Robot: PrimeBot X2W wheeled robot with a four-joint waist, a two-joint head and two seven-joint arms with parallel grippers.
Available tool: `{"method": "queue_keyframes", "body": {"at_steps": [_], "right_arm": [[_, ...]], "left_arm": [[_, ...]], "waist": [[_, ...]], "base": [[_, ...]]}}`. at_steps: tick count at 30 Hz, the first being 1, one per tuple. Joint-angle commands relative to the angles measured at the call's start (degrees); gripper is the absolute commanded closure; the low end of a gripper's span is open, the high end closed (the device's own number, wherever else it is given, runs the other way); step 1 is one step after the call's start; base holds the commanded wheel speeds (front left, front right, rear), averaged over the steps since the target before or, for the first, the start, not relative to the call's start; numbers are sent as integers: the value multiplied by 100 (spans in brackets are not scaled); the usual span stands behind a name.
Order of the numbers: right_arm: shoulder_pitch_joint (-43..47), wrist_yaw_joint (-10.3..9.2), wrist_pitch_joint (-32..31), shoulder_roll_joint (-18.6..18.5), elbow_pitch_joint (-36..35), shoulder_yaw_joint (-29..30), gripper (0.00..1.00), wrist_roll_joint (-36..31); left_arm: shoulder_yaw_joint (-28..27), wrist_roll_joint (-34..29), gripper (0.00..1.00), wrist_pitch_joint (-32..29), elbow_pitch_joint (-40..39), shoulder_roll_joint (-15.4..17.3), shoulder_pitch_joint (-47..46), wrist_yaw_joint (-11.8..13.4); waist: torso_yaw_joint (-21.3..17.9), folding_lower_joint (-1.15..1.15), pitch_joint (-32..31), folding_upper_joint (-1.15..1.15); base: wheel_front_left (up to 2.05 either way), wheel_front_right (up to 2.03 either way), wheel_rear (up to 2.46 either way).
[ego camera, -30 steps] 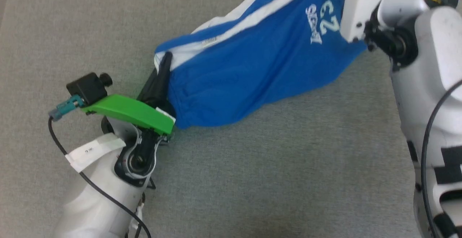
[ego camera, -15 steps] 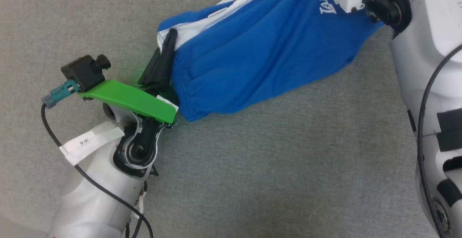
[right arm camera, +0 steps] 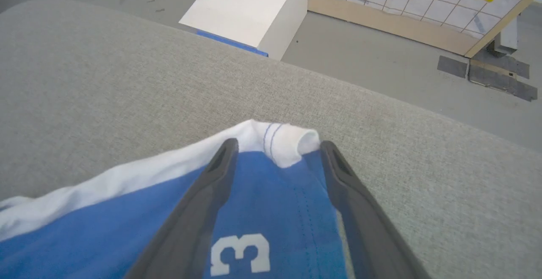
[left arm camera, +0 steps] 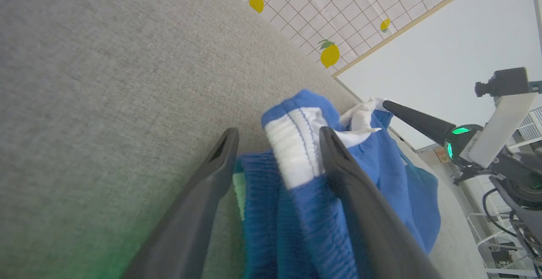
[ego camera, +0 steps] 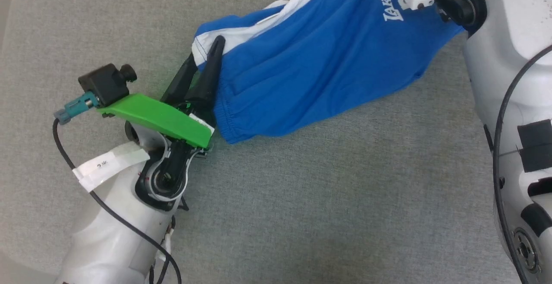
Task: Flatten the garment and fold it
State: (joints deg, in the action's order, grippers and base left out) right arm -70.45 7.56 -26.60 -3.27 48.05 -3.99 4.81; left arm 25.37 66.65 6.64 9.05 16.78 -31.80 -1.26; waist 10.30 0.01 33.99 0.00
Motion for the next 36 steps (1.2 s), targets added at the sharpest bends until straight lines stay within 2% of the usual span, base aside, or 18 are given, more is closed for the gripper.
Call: {"method": "queue_keyframes", "body": {"at_steps": [1,6,10,15,20,27,36], "right_arm": [[-95,-8,147,13,24,38,0,18],[9,-8,527,23,91,91,0,277],[222,-8,847,-26,79,101,0,524],[738,-8,1084,-108,-4,-158,0,866],[1320,-8,1108,-254,-90,-413,0,1228],[1741,-8,754,-586,-79,-470,0,1435],[1471,-8,-242,-973,-155,-344,0,1188]], "left_arm": [[5,46,0,-2,119,62,156,73],[-140,5,0,150,116,181,252,171],[-202,-256,0,370,73,365,308,266],[-121,-1246,0,710,13,735,343,490],[-161,-2211,0,826,-112,858,589,663],[-577,-3273,0,834,-556,653,1190,717],[-1133,-3855,0,835,-1078,80,1628,450]], "waist": [[-21,-1,-157,0],[-62,-1,-635,0],[-116,-1,-1093,0],[-262,-1,-1618,0],[-455,-1,-1970,0],[-494,-1,-2039,0],[-128,-1,-1386,0]], "base": [[0,0,0],[0,0,0],[0,0,0],[0,0,0],[0,0,0],[0,0,0],[0,0,0]]}}
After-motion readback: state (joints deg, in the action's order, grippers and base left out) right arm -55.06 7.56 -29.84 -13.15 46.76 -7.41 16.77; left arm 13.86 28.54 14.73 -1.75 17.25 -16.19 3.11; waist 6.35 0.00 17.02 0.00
